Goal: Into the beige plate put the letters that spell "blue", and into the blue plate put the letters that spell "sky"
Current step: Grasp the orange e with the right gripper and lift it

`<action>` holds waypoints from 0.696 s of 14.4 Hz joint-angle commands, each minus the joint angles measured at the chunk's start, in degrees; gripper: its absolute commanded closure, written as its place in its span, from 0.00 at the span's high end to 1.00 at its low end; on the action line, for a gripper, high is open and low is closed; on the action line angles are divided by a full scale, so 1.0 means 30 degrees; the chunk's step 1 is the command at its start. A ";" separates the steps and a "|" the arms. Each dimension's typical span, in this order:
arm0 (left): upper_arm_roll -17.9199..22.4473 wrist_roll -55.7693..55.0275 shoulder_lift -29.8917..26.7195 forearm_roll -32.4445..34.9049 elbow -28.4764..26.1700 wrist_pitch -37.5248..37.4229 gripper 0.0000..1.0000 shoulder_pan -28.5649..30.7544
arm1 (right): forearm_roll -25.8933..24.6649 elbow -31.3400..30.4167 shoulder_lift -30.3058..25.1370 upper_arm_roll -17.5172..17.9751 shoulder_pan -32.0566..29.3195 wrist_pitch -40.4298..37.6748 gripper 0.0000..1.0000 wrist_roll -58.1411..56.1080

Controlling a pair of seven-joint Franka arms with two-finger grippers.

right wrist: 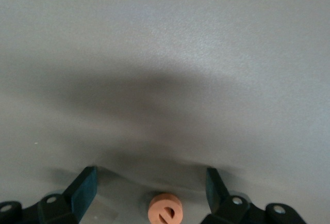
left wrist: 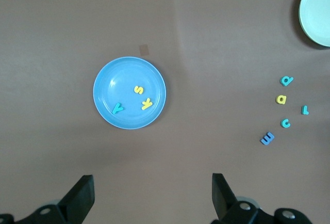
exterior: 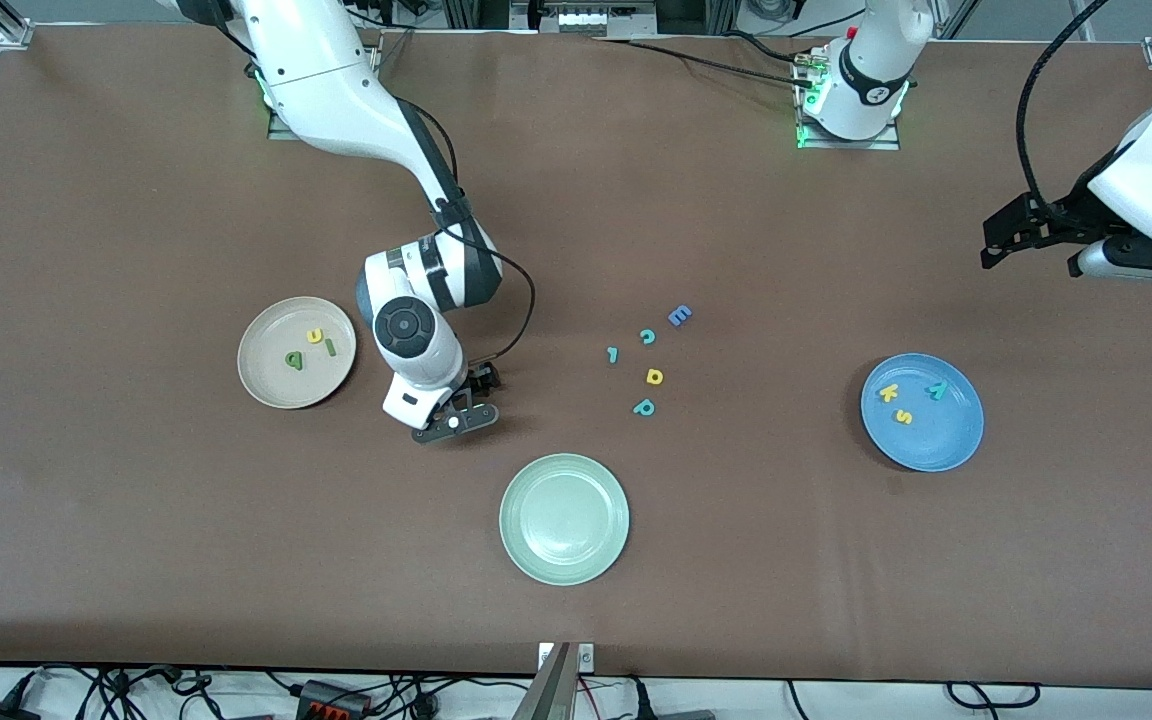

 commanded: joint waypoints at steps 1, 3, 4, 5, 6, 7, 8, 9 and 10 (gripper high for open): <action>-0.0258 0.0259 0.0050 0.0224 0.0536 -0.0511 1.00 0.0225 | 0.0253 0.0246 0.0048 0.0002 0.0128 -0.0777 0.88 -0.0241; -0.0258 0.0289 0.0021 0.0193 0.0567 -0.0569 1.00 0.0225 | 0.0311 0.0246 -0.0040 0.0002 0.0186 -0.1596 0.84 -0.0153; -0.0258 0.0289 0.0050 0.0135 0.0596 -0.0453 1.00 0.0225 | 0.0312 0.0246 -0.0069 -0.0027 0.0158 -0.2181 0.84 0.0138; -0.0258 0.0289 0.0195 0.0135 0.0712 -0.0365 1.00 0.0225 | 0.0312 0.0246 -0.0157 -0.0056 0.0157 -0.2622 0.84 0.0373; -0.0258 0.0260 0.0284 0.0106 0.0974 -0.0364 1.00 0.0167 | 0.0312 0.0246 -0.0216 -0.0056 0.0157 -0.2887 0.84 0.0404; -0.0316 0.0230 0.0488 0.0163 0.1267 -0.0364 1.00 0.0021 | 0.0312 0.0246 -0.0216 -0.0085 0.0215 -0.3035 0.84 0.0434; -0.0461 0.0259 0.0606 0.0164 0.1473 -0.0393 1.00 0.0019 | 0.0312 0.0217 -0.0216 -0.0085 0.0216 -0.3036 0.83 0.0492; -0.0521 0.0288 0.0636 0.0164 0.1533 -0.0451 1.00 0.0019 | 0.0312 0.0216 -0.0216 -0.0085 0.0187 -0.3036 0.81 0.0695; -0.0579 0.0289 0.0578 0.0135 0.1534 -0.0539 1.00 0.0019 | 0.0312 0.0216 -0.0216 -0.0085 0.0187 -0.3036 0.75 0.0785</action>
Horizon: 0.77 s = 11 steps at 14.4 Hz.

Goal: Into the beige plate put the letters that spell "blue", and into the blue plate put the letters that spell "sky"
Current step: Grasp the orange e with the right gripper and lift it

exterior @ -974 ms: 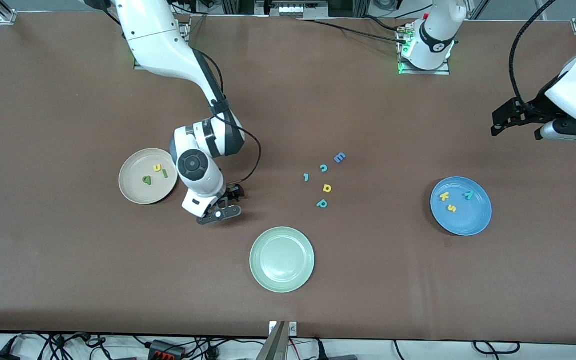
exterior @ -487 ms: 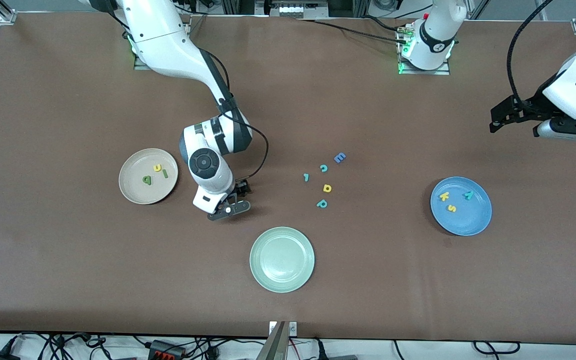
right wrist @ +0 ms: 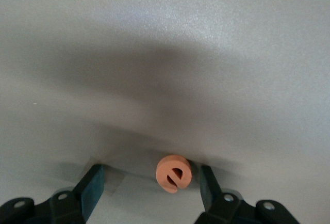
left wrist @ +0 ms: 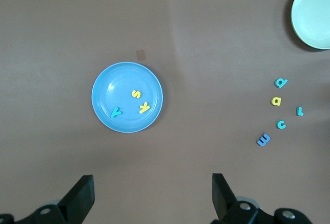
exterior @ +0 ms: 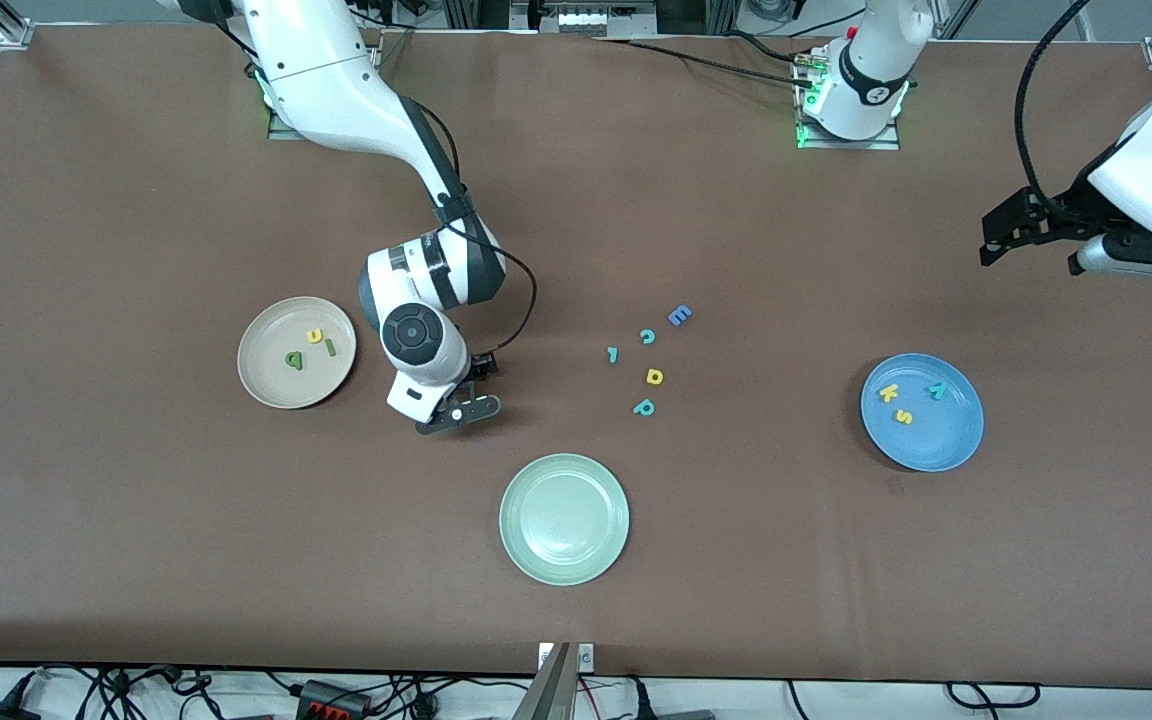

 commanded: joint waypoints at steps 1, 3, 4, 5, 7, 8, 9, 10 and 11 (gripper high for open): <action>-0.0252 0.0288 0.0463 0.0136 0.0809 -0.0447 1.00 0.0095 | 0.0310 -0.0078 -0.0065 -0.0102 0.0127 -0.0373 0.68 0.0364; -0.0252 0.0288 0.0522 0.0136 0.0838 -0.0360 1.00 0.0095 | 0.0281 -0.0049 -0.0065 -0.0102 0.0069 -0.0343 0.54 0.0364; -0.0252 0.0259 0.0522 0.0136 0.0838 -0.0359 1.00 0.0124 | 0.0281 0.0038 -0.0065 -0.0074 -0.0019 -0.0343 0.54 0.0335; -0.0252 0.0259 0.0522 0.0136 0.0838 -0.0359 1.00 0.0211 | 0.0281 0.0097 -0.0065 -0.0102 -0.0078 -0.0314 0.54 0.0363; -0.0252 0.0230 0.0493 0.0106 0.0838 -0.0418 1.00 0.0213 | 0.0193 0.0098 -0.0036 -0.0103 -0.0107 -0.0226 0.54 0.0393; -0.0281 0.0055 0.0522 0.0106 0.0838 -0.0389 1.00 0.0125 | 0.0164 0.0098 -0.0036 -0.0103 -0.0108 -0.0226 0.54 0.0393; -0.0252 -0.0004 0.0522 0.0106 0.0838 -0.0389 1.00 0.0124 | 0.0135 0.0098 -0.0036 -0.0103 -0.0137 -0.0226 0.54 0.0364; -0.0252 0.0024 0.0522 0.0077 0.0838 -0.0389 1.00 0.0211 | 0.0134 0.0098 -0.0036 -0.0103 -0.0137 -0.0226 0.54 0.0393; -0.0252 0.0024 0.0522 0.0077 0.0838 -0.0389 1.00 0.0212 | 0.0134 0.0098 -0.0007 -0.0103 -0.0137 -0.0226 0.52 0.0393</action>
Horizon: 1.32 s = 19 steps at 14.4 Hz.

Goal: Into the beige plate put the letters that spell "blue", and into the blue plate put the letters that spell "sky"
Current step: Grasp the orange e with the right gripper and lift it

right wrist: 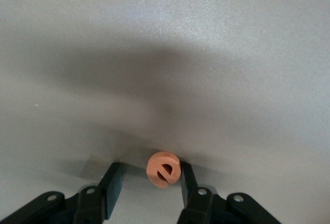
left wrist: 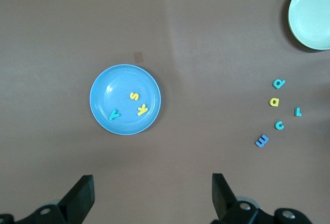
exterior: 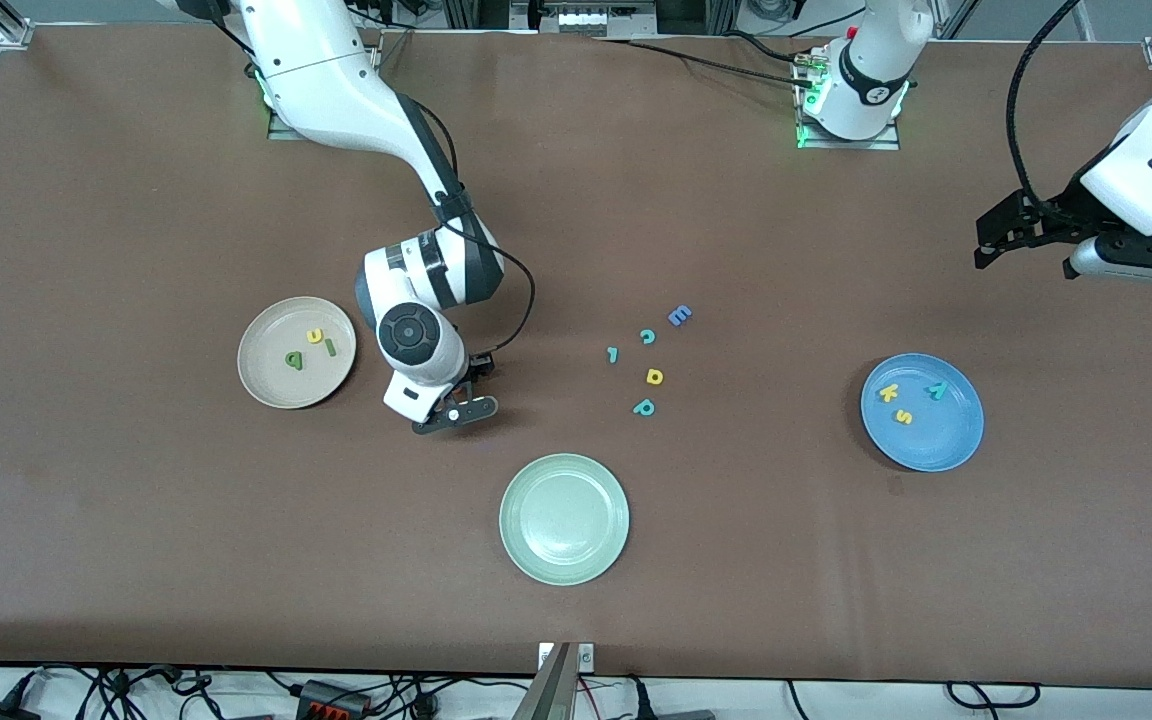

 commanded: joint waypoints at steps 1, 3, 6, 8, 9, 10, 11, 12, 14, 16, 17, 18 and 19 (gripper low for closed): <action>-0.0121 0.0037 0.0303 0.0077 0.0636 -0.0382 1.00 0.0115 | 0.0130 0.0093 0.0150 -0.0030 -0.0139 -0.0105 0.48 0.0208; -0.0121 0.0037 0.0303 0.0077 0.0636 -0.0382 1.00 0.0086 | 0.0101 0.0093 0.0179 -0.0030 -0.0198 -0.0076 0.37 0.0150; -0.0121 0.0037 0.0303 0.0106 0.0636 -0.0382 1.00 0.0085 | 0.0101 0.0093 0.0150 -0.0059 -0.0227 -0.0105 0.13 0.0004; -0.0121 0.0037 0.0303 0.0106 0.0665 -0.0382 1.00 0.0085 | 0.0101 0.0093 0.0150 -0.0059 -0.0286 -0.0105 0.09 0.0032; -0.0121 0.0037 0.0303 0.0106 0.0665 -0.0382 1.00 0.0085 | 0.0130 0.0093 0.0121 -0.0059 -0.0257 -0.0105 0.08 0.0207; -0.0121 0.0037 0.0303 0.0106 0.0665 -0.0382 1.00 0.0085 | 0.0217 0.0093 0.0062 -0.0146 -0.0228 -0.0134 0.08 0.0295; -0.0121 0.0037 0.0303 0.0106 0.0665 -0.0353 1.00 0.0056 | 0.0247 0.0064 -0.0286 -0.0553 -0.0227 -0.0221 0.08 0.0296; -0.0121 0.0037 0.0303 0.0106 0.0694 -0.0353 1.00 0.0056 | 0.0218 -0.0082 -0.0725 -0.0818 -0.0198 -0.0309 0.08 0.0209; -0.0121 0.0037 0.0303 0.0106 0.0665 -0.0353 1.00 0.0056 | 0.0218 -0.0375 -0.1662 -0.1665 -0.0023 -0.1910 0.08 0.0353; -0.0121 0.0037 0.0303 0.0106 0.0665 -0.0353 1.00 0.0056 | 0.0160 -0.1219 -0.2657 -0.2458 -0.0110 -0.3060 0.08 0.0209; -0.0121 0.0007 0.0332 0.0106 0.0665 -0.0353 1.00 0.0056 | 0.0130 -0.2357 -0.3185 -0.2955 0.0006 -0.2977 0.08 0.0208; -0.0121 0.0007 0.0333 0.0106 0.0694 -0.0353 1.00 0.0056 | 0.0101 -0.3615 -0.3915 -0.3569 0.0094 -0.2860 0.08 -0.0024; -0.0121 0.0007 0.0304 0.0106 0.0666 -0.0353 1.00 0.0056 | 0.0072 -0.4701 -0.4735 -0.3865 -0.0079 -0.3004 0.08 -0.0432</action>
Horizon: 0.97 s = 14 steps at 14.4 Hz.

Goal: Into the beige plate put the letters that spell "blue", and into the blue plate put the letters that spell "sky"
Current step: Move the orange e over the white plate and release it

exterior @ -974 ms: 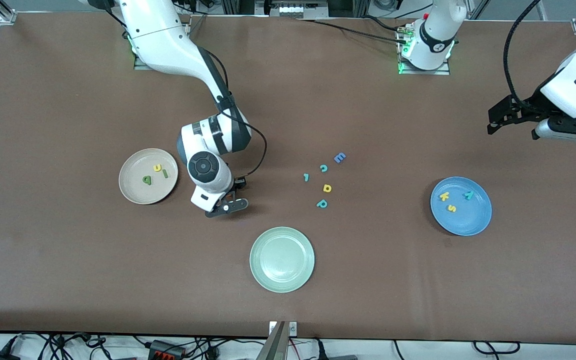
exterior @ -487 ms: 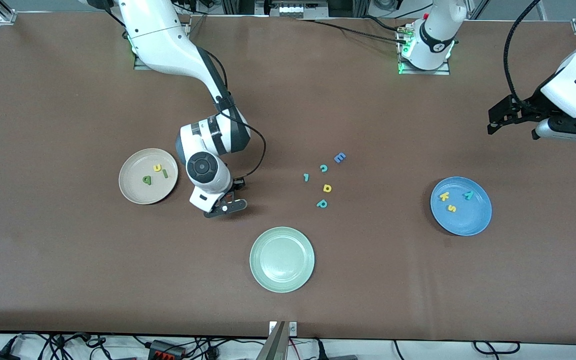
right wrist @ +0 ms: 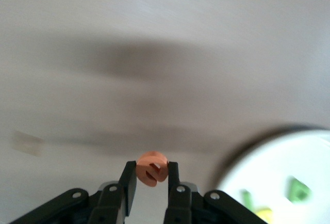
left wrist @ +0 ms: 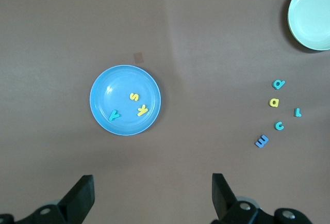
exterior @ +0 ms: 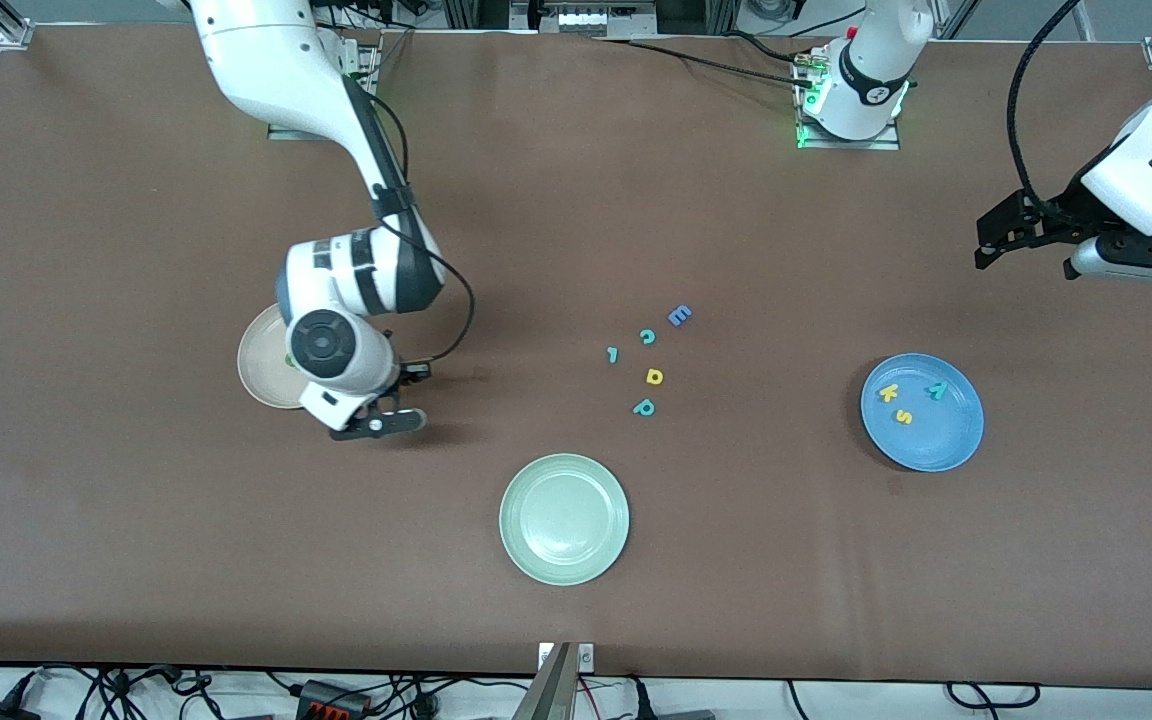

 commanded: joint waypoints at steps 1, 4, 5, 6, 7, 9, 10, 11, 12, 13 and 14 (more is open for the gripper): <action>-0.0118 0.0007 0.0306 0.0107 0.0609 -0.0352 1.00 0.0065 | 0.0075 -0.4107 -0.2761 -0.0886 0.0000 0.0060 0.08 -0.1341; -0.0118 0.0007 0.0277 0.0107 0.0638 -0.0352 1.00 0.0065 | 0.0075 -0.6164 -0.3645 -0.2263 0.0000 0.0030 0.08 -0.3364; -0.0118 0.0007 0.0306 0.0107 0.0609 -0.0352 1.00 0.0065 | 0.0075 -0.6575 -0.3646 -0.2643 -0.0029 0.0030 0.08 -0.4008; -0.0118 0.0007 0.0277 0.0107 0.0609 -0.0352 1.00 0.0065 | 0.0075 -0.6898 -0.3617 -0.2705 -0.0290 0.0233 0.08 -0.4565; -0.0118 0.0007 0.0306 0.0107 0.0609 -0.0352 1.00 0.0065 | 0.0075 -0.7017 -0.3559 -0.2706 -0.0699 0.0496 0.08 -0.5035; -0.0118 0.0007 0.0306 0.0107 0.0609 -0.0352 1.00 0.0065 | 0.0075 -0.7018 -0.3413 -0.2706 -0.1461 0.0674 0.09 -0.6353; -0.0118 0.0007 0.0277 0.0107 0.0609 -0.0352 1.00 0.0065 | 0.0075 -0.7047 -0.3209 -0.2677 -0.1581 0.0675 0.09 -0.6445; -0.0118 0.0007 0.0277 0.0107 0.0609 -0.0352 1.00 0.0065 | 0.0075 -0.7047 -0.3207 -0.2705 -0.1669 0.0704 0.09 -0.6678; -0.0118 0.0007 0.0306 0.0107 0.0609 -0.0352 1.00 0.0065 | 0.0075 -0.7047 -0.3178 -0.2677 -0.1815 0.0704 0.09 -0.6941; -0.0118 0.0007 0.0277 0.0107 0.0609 -0.0352 1.00 0.0065 | 0.0075 -0.7047 -0.2975 -0.2676 -0.1990 0.0762 0.12 -0.6973; -0.0118 0.0007 0.0306 0.0107 0.0638 -0.0352 1.00 0.0065 | 0.0104 -0.7047 -0.2828 -0.2676 -0.2050 0.0907 0.13 -0.7002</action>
